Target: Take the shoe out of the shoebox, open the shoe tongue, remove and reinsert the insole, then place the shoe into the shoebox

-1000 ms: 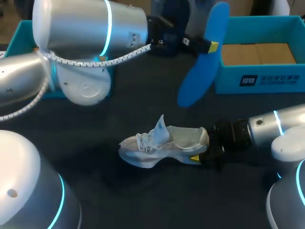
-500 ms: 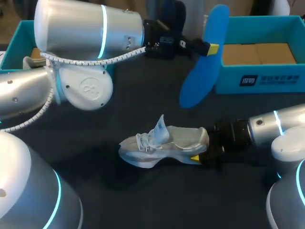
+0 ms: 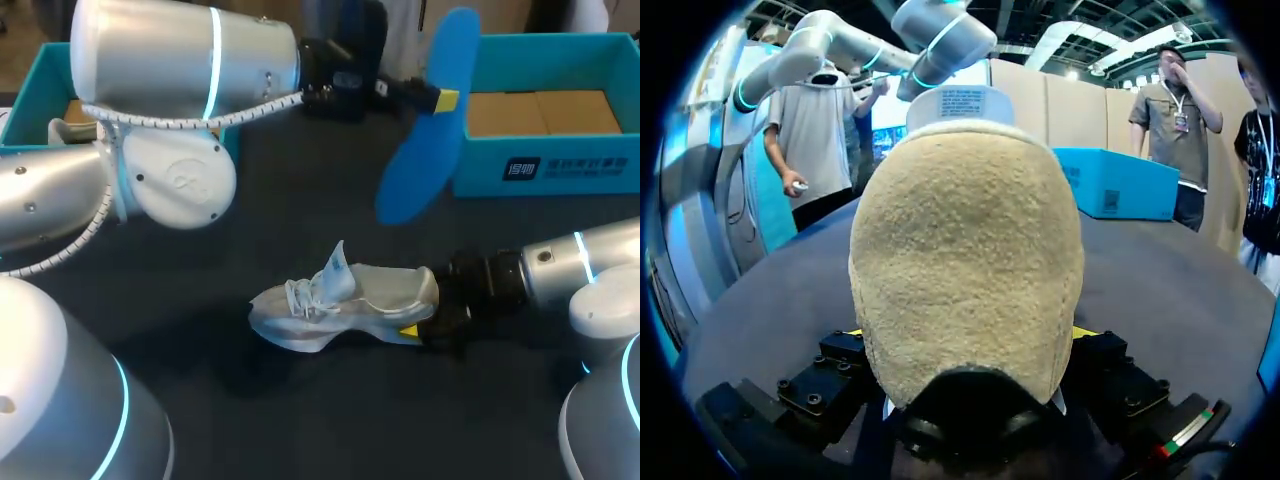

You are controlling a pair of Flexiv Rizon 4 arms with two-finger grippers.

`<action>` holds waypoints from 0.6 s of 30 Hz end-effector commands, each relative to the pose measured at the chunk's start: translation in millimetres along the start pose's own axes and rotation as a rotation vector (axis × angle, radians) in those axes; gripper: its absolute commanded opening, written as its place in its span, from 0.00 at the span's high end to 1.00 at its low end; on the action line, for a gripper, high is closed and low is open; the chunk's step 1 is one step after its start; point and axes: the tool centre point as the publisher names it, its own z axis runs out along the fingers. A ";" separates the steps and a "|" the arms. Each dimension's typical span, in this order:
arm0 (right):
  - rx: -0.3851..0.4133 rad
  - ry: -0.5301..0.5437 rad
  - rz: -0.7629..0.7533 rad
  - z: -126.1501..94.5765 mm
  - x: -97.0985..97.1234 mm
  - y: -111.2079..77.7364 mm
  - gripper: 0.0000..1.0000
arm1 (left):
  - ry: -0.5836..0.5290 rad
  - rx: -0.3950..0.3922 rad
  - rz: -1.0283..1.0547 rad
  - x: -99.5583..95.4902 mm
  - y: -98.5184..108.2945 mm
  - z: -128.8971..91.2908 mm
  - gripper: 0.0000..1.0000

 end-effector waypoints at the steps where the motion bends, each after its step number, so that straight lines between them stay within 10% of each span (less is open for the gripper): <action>1: 0.004 0.000 0.001 3.3 -1.2 -1.3 1.00 | 0.041 -0.002 -0.058 9.0 -9.3 -16.2 1.00; 18: 0.004 0.000 0.001 3.3 -1.2 -1.3 1.00 | 0.241 0.031 -0.443 56.1 -42.7 -74.7 1.00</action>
